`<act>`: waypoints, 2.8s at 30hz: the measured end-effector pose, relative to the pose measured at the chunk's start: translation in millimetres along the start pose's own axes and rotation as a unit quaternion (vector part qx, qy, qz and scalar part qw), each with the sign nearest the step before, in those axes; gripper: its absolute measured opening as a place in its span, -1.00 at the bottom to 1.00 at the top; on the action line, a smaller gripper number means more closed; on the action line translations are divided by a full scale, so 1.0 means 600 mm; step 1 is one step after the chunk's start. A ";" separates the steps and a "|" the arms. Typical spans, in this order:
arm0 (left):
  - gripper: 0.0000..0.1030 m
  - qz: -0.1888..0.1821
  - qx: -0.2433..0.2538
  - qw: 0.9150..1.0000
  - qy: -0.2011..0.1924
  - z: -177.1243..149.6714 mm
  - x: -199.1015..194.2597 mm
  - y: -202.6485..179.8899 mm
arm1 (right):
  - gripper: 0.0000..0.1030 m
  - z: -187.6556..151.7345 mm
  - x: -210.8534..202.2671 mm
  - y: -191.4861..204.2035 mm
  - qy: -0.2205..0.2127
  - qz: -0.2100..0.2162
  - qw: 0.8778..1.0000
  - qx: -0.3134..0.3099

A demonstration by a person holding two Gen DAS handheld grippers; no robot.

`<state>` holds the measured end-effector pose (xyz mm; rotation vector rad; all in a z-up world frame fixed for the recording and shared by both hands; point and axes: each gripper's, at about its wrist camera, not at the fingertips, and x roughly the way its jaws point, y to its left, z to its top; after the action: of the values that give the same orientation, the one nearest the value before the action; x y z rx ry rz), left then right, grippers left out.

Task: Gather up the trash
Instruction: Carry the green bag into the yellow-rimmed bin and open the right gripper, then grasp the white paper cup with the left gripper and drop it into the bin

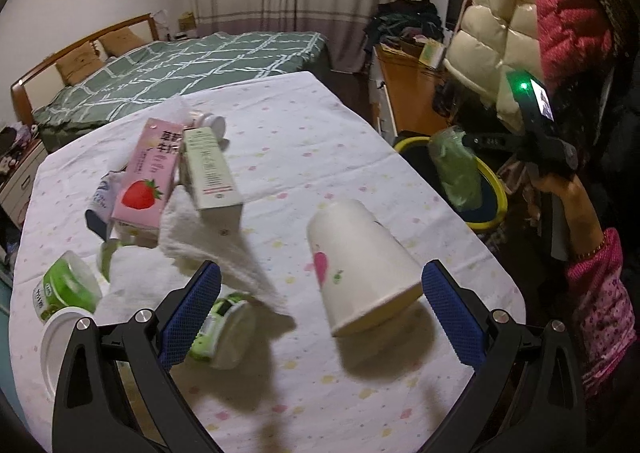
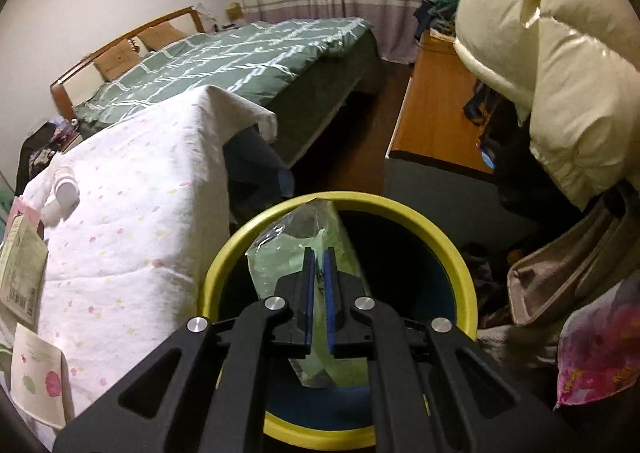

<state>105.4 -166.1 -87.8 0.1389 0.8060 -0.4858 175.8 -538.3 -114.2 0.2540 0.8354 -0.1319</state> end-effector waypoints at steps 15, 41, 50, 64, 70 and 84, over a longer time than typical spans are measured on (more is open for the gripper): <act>0.62 -0.027 0.042 0.999 0.021 -0.005 0.024 -0.035 | -0.38 -0.008 -0.026 0.013 -0.014 -0.016 1.000 -0.009; -0.92 -0.038 0.078 0.995 0.044 0.001 0.081 -0.058 | -0.35 -0.042 -0.090 0.019 -0.050 0.013 0.999 0.000; -0.92 -0.083 0.102 0.991 0.021 0.086 0.093 -0.131 | -0.35 -0.071 -0.177 -0.008 -0.104 -0.034 0.994 0.010; -0.92 -0.115 0.109 0.984 0.080 0.193 0.286 -0.277 | -0.32 -0.132 -0.217 -0.078 -0.093 -0.078 0.992 0.036; -0.91 -0.109 0.121 0.981 0.108 0.195 0.337 -0.311 | -0.22 -0.141 -0.215 -0.095 -0.089 -0.080 0.992 0.049; 0.46 -0.109 0.080 0.989 0.052 0.205 0.236 -0.244 | -0.21 -0.140 -0.210 -0.075 -0.087 -0.074 0.992 0.045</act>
<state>201.3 -383.5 -95.8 0.2272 0.8885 -0.7553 22.1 -556.3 -82.0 0.2622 0.6750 -0.3267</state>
